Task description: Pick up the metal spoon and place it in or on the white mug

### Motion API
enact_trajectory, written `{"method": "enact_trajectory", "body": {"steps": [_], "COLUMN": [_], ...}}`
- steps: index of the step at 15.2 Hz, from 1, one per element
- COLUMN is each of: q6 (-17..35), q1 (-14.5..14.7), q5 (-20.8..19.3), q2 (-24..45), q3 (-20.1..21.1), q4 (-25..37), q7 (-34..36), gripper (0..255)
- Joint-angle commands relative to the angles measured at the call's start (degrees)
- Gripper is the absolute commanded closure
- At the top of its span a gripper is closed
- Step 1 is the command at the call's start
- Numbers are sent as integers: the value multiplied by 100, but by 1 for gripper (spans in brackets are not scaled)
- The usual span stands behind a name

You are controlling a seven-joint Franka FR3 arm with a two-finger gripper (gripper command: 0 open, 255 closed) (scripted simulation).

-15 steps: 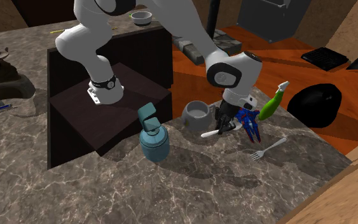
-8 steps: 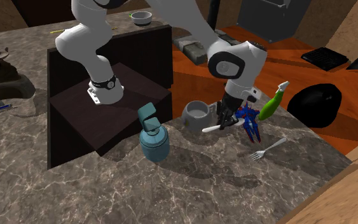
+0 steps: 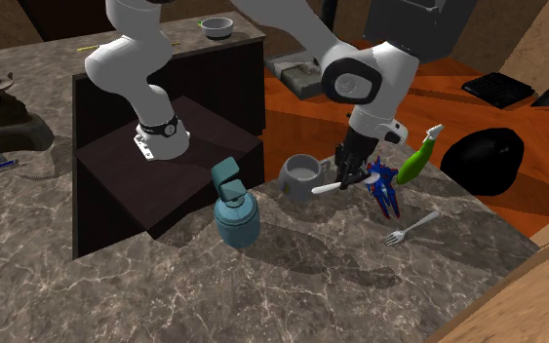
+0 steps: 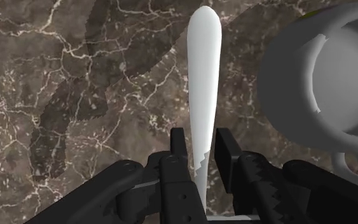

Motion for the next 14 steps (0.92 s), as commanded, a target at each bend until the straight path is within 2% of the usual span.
{"method": "enact_trajectory", "body": {"steps": [1,9,13,14], "q6": [-93,352,465,531], "q1": [-6,288,455,457], "q5": [24,91,197,171], "q2": [-90,-1421,-1999,-1945], "q3": [11,270,442,436], "q4": [4,-1909,-2659,-2676], "q7": [-30,660,979,1006], "gripper": [255,255,255,255]}}
